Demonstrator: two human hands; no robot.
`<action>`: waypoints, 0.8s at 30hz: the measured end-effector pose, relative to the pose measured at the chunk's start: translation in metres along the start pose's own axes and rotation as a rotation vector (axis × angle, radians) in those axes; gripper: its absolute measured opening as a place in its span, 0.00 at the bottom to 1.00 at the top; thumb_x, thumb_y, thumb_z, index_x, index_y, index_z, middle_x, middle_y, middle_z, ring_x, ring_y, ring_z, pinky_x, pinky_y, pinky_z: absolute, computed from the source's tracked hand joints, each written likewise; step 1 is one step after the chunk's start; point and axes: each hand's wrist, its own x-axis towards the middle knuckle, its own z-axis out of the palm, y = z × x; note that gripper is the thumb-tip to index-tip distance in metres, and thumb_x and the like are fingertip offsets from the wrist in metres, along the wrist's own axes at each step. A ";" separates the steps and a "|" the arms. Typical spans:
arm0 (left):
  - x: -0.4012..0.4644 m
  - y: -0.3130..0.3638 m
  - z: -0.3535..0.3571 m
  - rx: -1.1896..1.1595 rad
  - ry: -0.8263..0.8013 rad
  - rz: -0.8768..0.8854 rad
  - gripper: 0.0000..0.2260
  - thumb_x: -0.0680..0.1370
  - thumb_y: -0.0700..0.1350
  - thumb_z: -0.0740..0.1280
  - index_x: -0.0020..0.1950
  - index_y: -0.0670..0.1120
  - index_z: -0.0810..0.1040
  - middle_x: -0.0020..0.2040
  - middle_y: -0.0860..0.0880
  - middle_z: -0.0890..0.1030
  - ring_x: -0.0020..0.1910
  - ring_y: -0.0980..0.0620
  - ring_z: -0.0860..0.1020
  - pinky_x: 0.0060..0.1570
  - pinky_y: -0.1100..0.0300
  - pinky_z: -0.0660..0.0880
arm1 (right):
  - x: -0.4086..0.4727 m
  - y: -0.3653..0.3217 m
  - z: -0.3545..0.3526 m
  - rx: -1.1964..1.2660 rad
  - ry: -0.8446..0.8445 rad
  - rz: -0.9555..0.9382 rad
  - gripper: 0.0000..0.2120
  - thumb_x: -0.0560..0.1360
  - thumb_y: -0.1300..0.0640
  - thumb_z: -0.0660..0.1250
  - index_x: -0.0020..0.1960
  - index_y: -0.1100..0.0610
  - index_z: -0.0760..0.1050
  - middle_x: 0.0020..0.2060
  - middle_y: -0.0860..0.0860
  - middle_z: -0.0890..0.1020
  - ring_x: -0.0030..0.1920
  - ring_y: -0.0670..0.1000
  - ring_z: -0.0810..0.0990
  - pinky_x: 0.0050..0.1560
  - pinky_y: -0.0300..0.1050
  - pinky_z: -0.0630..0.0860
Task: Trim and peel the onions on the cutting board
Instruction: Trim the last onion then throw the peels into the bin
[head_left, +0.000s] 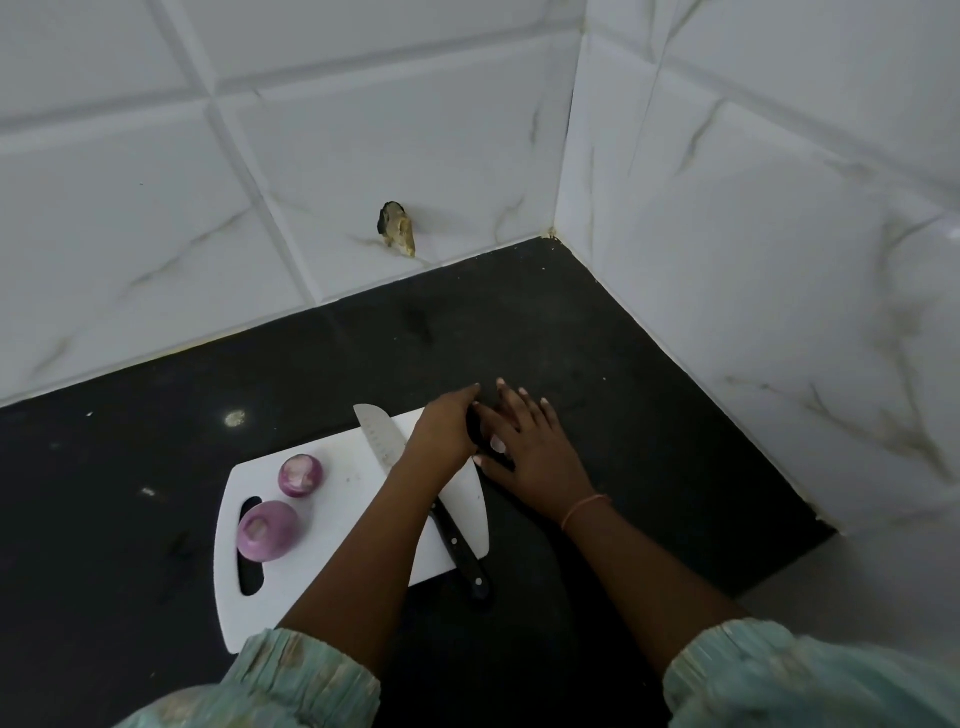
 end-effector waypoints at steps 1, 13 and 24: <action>-0.001 0.000 -0.001 -0.006 -0.003 0.004 0.35 0.75 0.38 0.72 0.79 0.45 0.60 0.76 0.44 0.67 0.75 0.47 0.66 0.73 0.58 0.61 | 0.001 -0.001 0.000 -0.010 0.004 0.009 0.30 0.77 0.35 0.51 0.77 0.40 0.52 0.78 0.52 0.54 0.77 0.59 0.54 0.76 0.60 0.51; -0.012 0.000 0.000 -0.017 0.034 -0.010 0.33 0.75 0.34 0.71 0.77 0.47 0.64 0.75 0.45 0.68 0.74 0.46 0.66 0.72 0.56 0.62 | -0.032 -0.005 0.003 -0.034 0.257 -0.093 0.17 0.78 0.53 0.58 0.54 0.57 0.83 0.54 0.53 0.83 0.57 0.55 0.81 0.63 0.51 0.75; -0.072 0.028 0.052 -0.091 -0.045 0.125 0.32 0.69 0.38 0.77 0.71 0.49 0.73 0.67 0.47 0.74 0.66 0.48 0.73 0.65 0.62 0.66 | -0.111 0.011 -0.008 0.309 0.373 -0.038 0.12 0.74 0.62 0.63 0.51 0.59 0.84 0.53 0.54 0.84 0.53 0.52 0.83 0.59 0.37 0.73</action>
